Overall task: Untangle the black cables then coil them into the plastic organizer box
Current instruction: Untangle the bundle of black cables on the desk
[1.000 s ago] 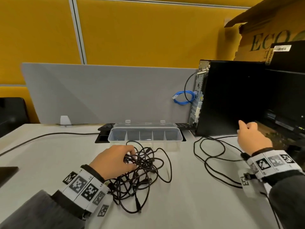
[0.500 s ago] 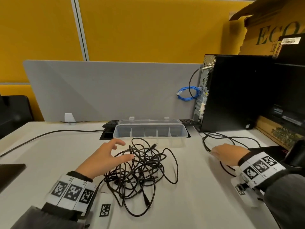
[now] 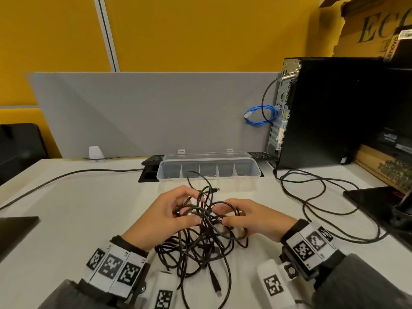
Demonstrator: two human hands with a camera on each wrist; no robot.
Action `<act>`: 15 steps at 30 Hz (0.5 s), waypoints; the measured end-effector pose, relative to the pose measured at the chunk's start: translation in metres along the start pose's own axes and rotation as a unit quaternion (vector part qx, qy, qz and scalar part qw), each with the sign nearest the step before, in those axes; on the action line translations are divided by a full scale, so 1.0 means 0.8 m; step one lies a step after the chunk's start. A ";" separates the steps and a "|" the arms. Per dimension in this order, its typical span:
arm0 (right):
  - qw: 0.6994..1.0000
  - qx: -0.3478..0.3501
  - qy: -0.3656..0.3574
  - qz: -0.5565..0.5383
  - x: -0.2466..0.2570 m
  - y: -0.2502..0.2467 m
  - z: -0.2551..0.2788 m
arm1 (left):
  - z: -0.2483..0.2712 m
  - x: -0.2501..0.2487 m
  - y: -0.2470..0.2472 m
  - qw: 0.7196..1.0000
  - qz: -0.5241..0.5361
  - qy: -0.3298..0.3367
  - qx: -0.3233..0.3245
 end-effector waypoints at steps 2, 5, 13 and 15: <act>0.999 -0.017 -0.044 -0.008 -0.006 -0.006 0.005 | 0.001 -0.003 -0.001 0.999 0.037 0.025 -0.021; 0.988 -0.046 -0.133 -0.058 -0.008 -0.022 0.015 | 0.003 0.001 -0.010 0.993 0.100 0.052 -0.037; 0.898 -0.038 -0.264 -0.350 -0.017 -0.052 0.031 | -0.001 0.008 -0.019 0.968 0.229 0.088 -0.059; 0.896 -0.044 -0.264 -0.353 -0.016 -0.052 0.032 | -0.002 0.011 -0.019 0.966 0.238 0.081 -0.059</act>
Point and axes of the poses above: each hand's wrist, its own z-axis away from the middle knuckle, its own y-axis out of the palm, x = y × z, the point moved 1 cm from there along -z, towards the middle knuckle, and after that the axes turned 11 degrees about x, right-handed, at the moved point
